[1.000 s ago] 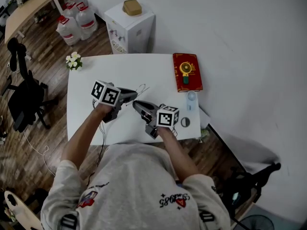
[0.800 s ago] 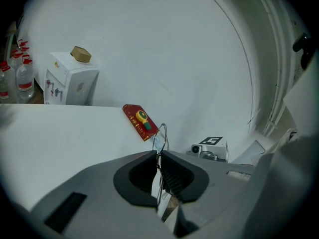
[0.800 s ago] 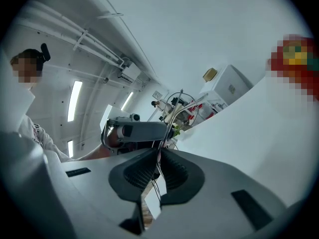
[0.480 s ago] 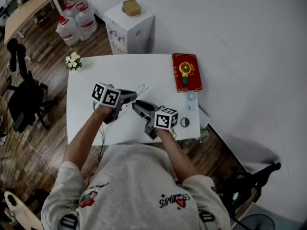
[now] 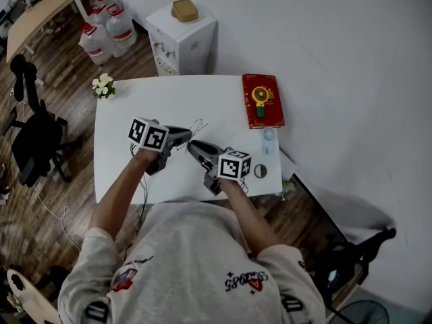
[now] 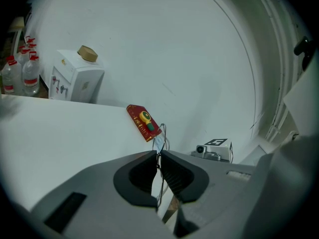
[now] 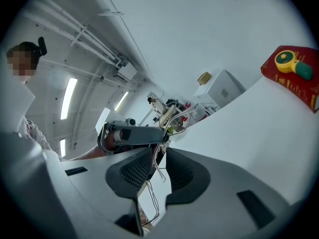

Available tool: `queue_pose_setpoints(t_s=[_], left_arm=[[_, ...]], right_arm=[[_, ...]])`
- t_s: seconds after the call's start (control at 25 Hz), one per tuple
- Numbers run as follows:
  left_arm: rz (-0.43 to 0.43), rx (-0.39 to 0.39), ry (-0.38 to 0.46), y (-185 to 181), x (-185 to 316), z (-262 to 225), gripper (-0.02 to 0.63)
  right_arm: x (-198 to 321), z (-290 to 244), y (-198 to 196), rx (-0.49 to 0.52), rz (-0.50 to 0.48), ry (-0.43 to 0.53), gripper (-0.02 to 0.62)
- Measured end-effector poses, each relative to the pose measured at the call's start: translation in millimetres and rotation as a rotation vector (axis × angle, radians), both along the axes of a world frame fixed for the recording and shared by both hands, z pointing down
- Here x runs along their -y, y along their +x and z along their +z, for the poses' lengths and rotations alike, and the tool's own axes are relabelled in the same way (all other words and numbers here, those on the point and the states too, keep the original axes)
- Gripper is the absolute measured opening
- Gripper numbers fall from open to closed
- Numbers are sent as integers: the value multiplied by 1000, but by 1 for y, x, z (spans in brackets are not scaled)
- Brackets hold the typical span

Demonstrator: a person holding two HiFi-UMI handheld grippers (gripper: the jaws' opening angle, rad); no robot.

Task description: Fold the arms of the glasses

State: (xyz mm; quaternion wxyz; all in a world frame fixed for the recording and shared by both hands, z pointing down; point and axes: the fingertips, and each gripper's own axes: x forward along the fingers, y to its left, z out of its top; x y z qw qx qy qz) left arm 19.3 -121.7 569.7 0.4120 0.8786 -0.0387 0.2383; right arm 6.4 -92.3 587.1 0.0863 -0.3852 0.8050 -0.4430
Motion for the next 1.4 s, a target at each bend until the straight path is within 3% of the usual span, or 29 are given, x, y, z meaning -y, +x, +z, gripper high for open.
queue_pose_setpoints(t_s=[0.12, 0.44, 0.56, 0.8, 1.08, 1.24, 1.4], left_arm=[[-53, 27, 33, -13, 10, 9, 25], [-270, 111, 100, -63, 44, 32, 25], [-320, 122, 110, -79, 53, 31, 25], [-405, 69, 161, -95, 70, -2, 25], [-413, 43, 214, -101, 73, -23, 25], [-411, 42, 222, -100, 70, -26, 25], [-403, 47, 209, -98, 67, -22, 25]], right_arm=[[2, -3, 13, -64, 45, 29, 65], [11, 9, 69, -395, 179, 33, 8], [15, -6, 83, -527, 234, 131, 2], [26, -68, 100, -726, 328, 376, 2], [29, -113, 104, -791, 373, 506, 2], [28, -118, 104, -772, 386, 501, 2], [25, -98, 102, -764, 368, 434, 1]])
